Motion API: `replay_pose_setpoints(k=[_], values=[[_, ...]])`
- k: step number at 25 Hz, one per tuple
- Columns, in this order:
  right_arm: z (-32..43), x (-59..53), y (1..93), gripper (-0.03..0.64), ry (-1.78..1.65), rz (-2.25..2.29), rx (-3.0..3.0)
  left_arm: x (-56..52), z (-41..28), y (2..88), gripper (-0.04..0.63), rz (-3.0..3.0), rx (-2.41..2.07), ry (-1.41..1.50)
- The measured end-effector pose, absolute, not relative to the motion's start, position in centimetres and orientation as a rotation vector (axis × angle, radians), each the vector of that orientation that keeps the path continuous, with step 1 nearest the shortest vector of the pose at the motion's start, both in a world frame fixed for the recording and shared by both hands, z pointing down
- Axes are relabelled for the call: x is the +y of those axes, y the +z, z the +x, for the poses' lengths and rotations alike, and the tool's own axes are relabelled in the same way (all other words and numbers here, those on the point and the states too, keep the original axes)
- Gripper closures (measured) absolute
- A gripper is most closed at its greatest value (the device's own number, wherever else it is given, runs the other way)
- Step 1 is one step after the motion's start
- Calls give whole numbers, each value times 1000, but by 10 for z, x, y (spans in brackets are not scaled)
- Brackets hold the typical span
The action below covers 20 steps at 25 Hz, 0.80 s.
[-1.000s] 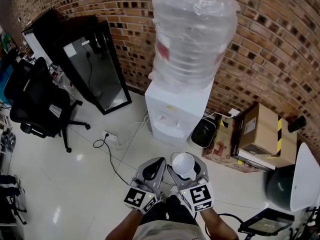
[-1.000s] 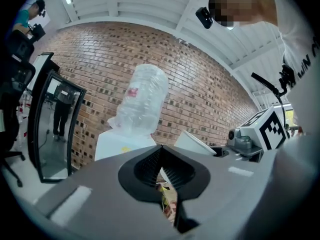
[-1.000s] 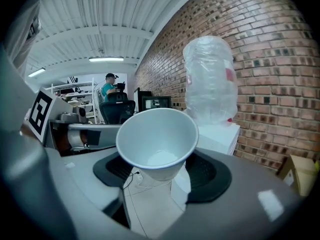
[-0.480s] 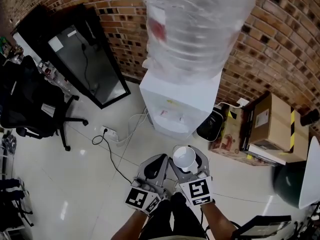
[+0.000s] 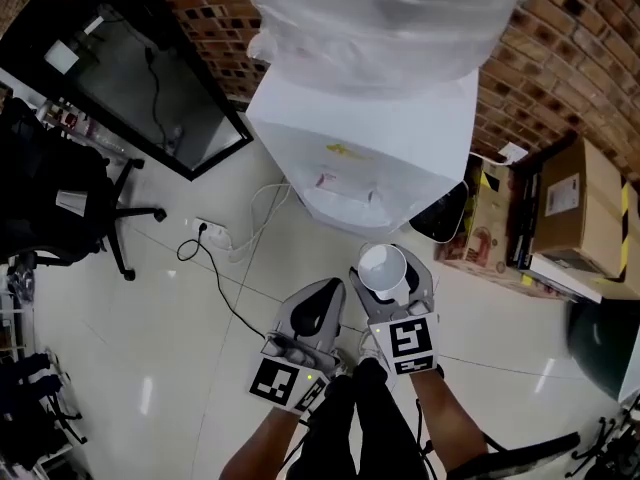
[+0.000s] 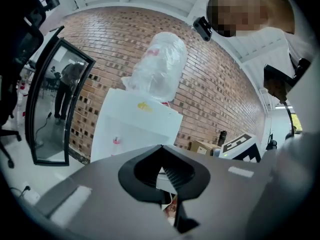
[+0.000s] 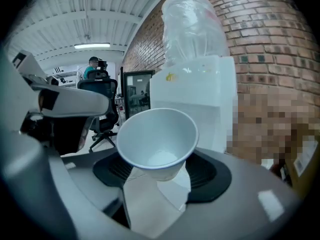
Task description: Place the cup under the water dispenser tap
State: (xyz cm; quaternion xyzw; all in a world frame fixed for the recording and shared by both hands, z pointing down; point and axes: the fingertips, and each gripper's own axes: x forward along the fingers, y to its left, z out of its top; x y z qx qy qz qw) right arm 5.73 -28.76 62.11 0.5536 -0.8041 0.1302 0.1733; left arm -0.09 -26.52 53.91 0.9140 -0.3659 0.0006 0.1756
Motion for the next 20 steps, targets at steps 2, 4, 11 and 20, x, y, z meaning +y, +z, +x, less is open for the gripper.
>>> replay_pose_setpoints(k=[2, 4, 11, 20], values=[[60, -296, 644, 291, 369, 1570, -2270, -267, 2, 551, 607, 2602, -1015, 18], [63, -304, 666, 291, 375, 1583, -2253, -269, 3, 562, 607, 2611, -1001, 36], [67, -334, 732, 291, 443, 1606, -2228, -267, 8, 605, 607, 2575, -988, 81], [74, -366, 789, 291, 460, 1559, -2191, -265, 11, 631, 607, 2523, -1021, 54]])
